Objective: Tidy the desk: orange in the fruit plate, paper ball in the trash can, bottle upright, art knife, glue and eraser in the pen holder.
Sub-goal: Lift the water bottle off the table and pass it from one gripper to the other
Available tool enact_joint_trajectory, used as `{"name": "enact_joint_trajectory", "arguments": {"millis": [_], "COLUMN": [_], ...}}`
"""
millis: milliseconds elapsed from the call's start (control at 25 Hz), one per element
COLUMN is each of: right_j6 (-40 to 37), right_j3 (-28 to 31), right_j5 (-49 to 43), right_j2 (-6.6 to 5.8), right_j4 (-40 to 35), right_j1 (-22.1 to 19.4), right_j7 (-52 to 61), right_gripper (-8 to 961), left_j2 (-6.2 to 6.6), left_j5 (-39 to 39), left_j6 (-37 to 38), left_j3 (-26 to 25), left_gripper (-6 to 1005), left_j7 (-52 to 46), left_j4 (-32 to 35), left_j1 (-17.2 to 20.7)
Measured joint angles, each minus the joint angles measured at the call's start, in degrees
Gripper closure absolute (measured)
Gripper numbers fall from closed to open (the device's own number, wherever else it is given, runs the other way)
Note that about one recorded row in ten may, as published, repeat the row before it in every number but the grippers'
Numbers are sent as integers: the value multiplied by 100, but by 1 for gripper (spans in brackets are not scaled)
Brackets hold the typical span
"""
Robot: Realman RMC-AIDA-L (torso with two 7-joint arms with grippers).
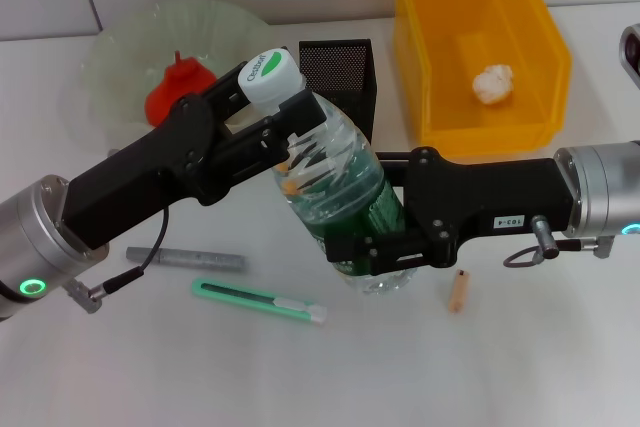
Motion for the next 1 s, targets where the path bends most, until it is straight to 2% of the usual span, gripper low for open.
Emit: {"name": "enact_joint_trajectory", "arguments": {"millis": [280, 480, 1000], "right_j6": [0, -5, -9], "right_j3": [-13, -62, -109], "right_j5": [29, 48, 63], "right_j2": [0, 0, -1], "right_j4": [-3, -4, 34], "right_j1": [10, 12, 14], "right_j7": [1, 8, -3], "right_gripper": [179, 179, 178], "left_j2": [0, 0, 0], "left_j5": [-6, -9, -6], "left_j6": [14, 3, -21], "left_j3": [0, 0, -28], "left_gripper": [218, 371, 564], "left_j7": [-1, -20, -44], "left_j4": [0, 0, 38], "left_j1": [-9, -12, -10]}}
